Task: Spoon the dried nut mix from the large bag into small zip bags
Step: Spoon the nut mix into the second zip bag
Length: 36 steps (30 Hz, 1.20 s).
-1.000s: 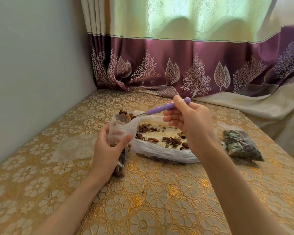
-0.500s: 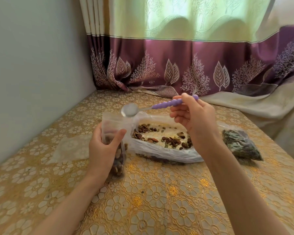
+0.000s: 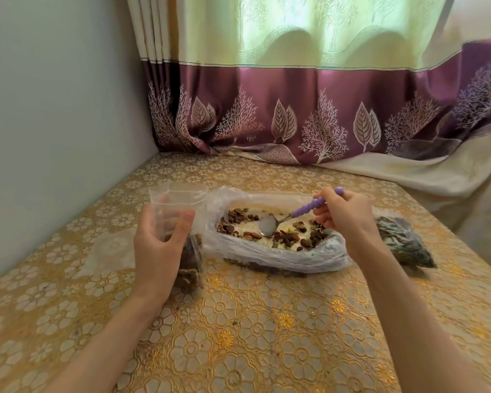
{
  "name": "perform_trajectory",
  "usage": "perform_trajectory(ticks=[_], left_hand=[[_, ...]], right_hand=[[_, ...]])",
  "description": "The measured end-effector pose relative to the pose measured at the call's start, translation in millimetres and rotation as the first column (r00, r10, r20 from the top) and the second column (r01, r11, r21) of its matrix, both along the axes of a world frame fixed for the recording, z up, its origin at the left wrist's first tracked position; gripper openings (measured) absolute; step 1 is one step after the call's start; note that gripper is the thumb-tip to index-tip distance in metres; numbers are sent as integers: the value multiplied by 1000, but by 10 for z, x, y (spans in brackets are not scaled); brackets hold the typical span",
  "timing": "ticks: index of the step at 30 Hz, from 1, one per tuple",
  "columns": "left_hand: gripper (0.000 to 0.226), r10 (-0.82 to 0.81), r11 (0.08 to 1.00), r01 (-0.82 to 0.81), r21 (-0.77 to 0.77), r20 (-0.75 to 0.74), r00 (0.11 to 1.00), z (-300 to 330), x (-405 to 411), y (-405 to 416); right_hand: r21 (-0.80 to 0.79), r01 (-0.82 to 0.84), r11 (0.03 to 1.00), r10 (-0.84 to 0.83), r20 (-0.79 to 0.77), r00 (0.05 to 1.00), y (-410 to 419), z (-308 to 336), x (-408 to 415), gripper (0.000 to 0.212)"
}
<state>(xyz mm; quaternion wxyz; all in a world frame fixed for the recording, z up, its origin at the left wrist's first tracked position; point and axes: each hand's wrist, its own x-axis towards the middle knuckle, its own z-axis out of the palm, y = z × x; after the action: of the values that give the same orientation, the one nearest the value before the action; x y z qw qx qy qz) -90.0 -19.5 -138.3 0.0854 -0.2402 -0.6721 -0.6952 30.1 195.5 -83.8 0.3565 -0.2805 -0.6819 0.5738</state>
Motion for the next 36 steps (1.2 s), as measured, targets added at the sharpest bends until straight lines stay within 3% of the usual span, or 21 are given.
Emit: perform_trajectory(ticks=[3,9,13,16,19,23,25,29,36], left_hand=[[31,-9,1000,9,0,-2,1000,-6,-4,4],[21,-17,1000,17,-17,-17,1000,-20,10,11],[23,-33,999,32,-33,-25,999,-23,8,12],[27,-32,999,31,-41,-14,999,-30,6,22],[35,-43,998,44,-33,35,998,-43,-20,32],[71,-90,996,92,-12,138,986,-82,-56,37],[72,-81,995,87,-39,128,988,-94,-60,46],[63,-97,987,108,-123,92,991,-130,-55,68],[62,-82,976,80,-204,1,997,-151,-30,106]], right_hand=[[48,-35,998,32,52,998,34,-20,-3,38],[-7,-147,989,147,68,987,-38,-77,-68,32],[-123,-248,961,257,69,964,-123,-136,-118,55],[-206,-279,938,298,67,952,-167,-190,-144,58],[-256,-222,941,239,37,970,-146,-214,-147,55],[-266,-170,949,179,7,984,-98,-196,-114,55],[-267,-142,953,145,-8,989,-71,-184,-97,57],[-316,-69,946,52,-62,997,-12,-152,-72,28],[-300,-57,952,-8,-213,977,-31,38,-12,29]])
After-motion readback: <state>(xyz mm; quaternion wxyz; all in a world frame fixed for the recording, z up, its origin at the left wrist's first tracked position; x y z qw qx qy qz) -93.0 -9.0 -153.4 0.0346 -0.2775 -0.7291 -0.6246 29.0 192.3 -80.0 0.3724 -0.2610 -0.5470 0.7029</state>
